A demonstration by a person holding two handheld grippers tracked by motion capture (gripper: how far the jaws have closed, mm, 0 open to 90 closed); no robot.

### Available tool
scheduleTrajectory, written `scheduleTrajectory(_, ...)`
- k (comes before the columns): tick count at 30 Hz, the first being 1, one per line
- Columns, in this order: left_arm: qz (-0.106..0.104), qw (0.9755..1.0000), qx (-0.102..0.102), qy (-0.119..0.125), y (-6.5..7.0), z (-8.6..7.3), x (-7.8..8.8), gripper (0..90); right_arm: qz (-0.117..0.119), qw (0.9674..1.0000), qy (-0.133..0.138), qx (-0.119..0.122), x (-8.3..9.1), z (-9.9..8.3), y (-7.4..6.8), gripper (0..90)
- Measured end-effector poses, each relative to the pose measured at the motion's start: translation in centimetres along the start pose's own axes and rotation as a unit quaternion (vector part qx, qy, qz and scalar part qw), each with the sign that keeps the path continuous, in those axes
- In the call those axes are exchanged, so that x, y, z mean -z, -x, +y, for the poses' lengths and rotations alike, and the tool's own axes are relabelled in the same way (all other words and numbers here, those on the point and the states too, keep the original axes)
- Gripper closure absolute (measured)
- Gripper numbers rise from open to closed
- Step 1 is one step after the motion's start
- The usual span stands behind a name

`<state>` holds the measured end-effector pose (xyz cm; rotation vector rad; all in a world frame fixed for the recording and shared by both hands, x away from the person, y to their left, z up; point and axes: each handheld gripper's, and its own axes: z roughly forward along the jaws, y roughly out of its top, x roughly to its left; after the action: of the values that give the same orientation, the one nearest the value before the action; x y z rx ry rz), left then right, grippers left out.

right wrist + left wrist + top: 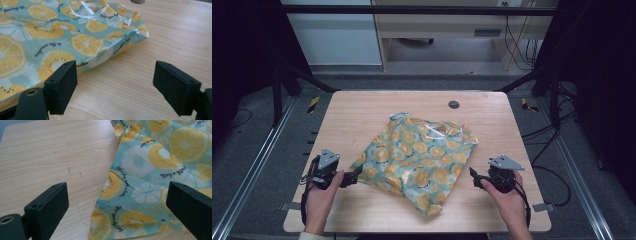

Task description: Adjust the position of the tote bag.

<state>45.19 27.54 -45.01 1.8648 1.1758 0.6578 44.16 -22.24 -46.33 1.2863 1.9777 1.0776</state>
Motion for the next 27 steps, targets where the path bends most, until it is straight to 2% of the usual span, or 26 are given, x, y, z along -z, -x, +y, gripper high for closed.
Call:
scheduleTrajectory(6, 0.003, 1.0, -0.004, 0.006, 0.3, 0.1, -0.1, 4.1, 0.012, 0.9998, -0.007, -0.016, -0.4, 0.0, 0.5, 22.4)
scheduleTrajectory(13, 0.004, 0.9997, -0.024, 0.003, 0.9, 0.1, 0.0, 3.9, 0.019, 0.9993, -0.008, -0.031, 0.0, 0.0, 0.4, 27.8)
scheduleTrajectory(16, 0.003, 0.9997, -0.023, 0.005, 0.9, 0.0, 0.1, 3.9, 0.021, 0.9991, -0.007, -0.036, -0.2, 0.1, 0.4, 28.1)
scheduleTrajectory(17, 0.005, 0.9997, -0.023, 0.005, 0.8, 0.0, 0.1, 3.9, 0.026, 0.9986, -0.007, -0.045, -0.5, 0.3, 0.5, 28.0)
scheduleTrajectory(20, 0.007, 0.9997, -0.024, 0.005, 0.8, -0.1, 0.1, 3.9, 0.023, 0.9985, -0.009, -0.049, -0.9, 0.6, 0.7, 27.1)
scheduleTrajectory(22, 0.009, 0.9996, -0.028, 0.005, 0.9, -0.2, 0.2, 3.9, 0.03, 0.9975, -0.003, -0.063, -1.5, 1.7, 1.1, 25.2)
scheduleTrajectory(27, 0.021, 0.9993, -0.032, 0.005, 1.0, -0.3, 0.4, 4.0, 0.036, 0.997, -0.005, -0.069, -2.7, 3.1, 1.4, 21.9)
